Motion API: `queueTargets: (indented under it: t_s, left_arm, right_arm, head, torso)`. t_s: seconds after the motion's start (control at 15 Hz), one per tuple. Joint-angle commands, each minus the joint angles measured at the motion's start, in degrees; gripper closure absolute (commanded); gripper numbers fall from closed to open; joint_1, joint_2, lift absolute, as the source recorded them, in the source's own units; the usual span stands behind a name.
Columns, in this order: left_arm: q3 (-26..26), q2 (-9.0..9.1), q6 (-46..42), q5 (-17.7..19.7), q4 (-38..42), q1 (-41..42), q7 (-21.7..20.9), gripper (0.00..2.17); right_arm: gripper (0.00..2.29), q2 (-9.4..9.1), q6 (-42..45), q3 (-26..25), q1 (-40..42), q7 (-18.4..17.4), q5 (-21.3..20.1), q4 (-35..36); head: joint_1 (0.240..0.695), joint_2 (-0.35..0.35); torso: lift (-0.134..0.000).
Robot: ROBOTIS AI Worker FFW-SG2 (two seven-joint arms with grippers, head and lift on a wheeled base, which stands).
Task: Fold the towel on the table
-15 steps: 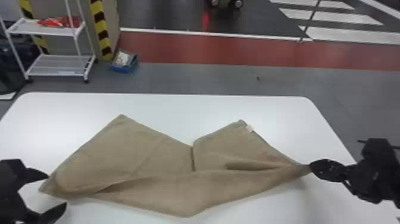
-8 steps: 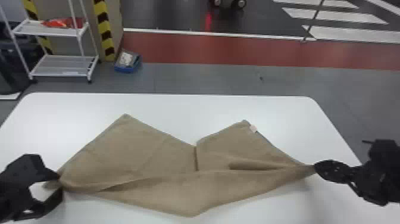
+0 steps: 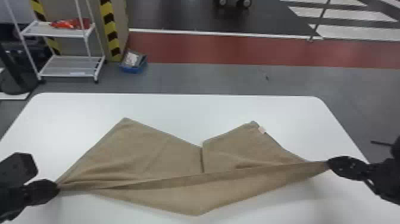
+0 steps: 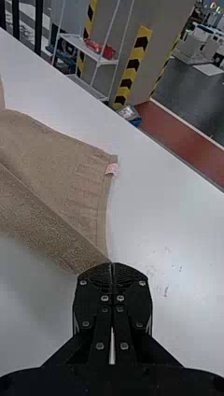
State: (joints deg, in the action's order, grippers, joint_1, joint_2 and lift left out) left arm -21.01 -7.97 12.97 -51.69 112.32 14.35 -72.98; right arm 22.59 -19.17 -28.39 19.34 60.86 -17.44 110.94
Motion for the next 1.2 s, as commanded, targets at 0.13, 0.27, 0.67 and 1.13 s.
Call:
queueTargets:
  t_s: [0.13, 0.27, 0.67, 1.13]
  left_arm:
    - [-3.25, 0.23, 0.52, 0.62, 13.53, 2.35, -7.70, 1.76]
    - [-3.43, -0.03, 4.74, 0.45, 18.90, 1.91, -10.43, 1.76]
    - [6.42, -0.21, 26.01, -6.67, 11.69, -18.83, -3.31, 1.76]
    - [10.81, 2.87, 36.38, -8.25, -13.10, -44.24, 15.15, 1.76]
  right_arm:
    - [1.68, 0.53, -4.17, -2.81, -1.76, -0.83, 6.01, 2.88]
    - [1.68, 0.44, -6.98, -2.99, -3.34, -2.32, 8.56, 4.20]
    - [1.69, -1.76, -15.07, 11.07, -18.81, -14.45, 8.83, 0.86]
    - [1.69, -6.07, -16.83, 22.59, -43.86, -23.86, 8.39, -17.86]
  head:
    - [0.695, -0.101]
    - [0.695, -0.116]
    - [0.695, -0.055]
    - [0.581, 0.051]
  torso:
    - [-0.119]
    - [-0.119]
    - [-0.119]
    - [-0.119]
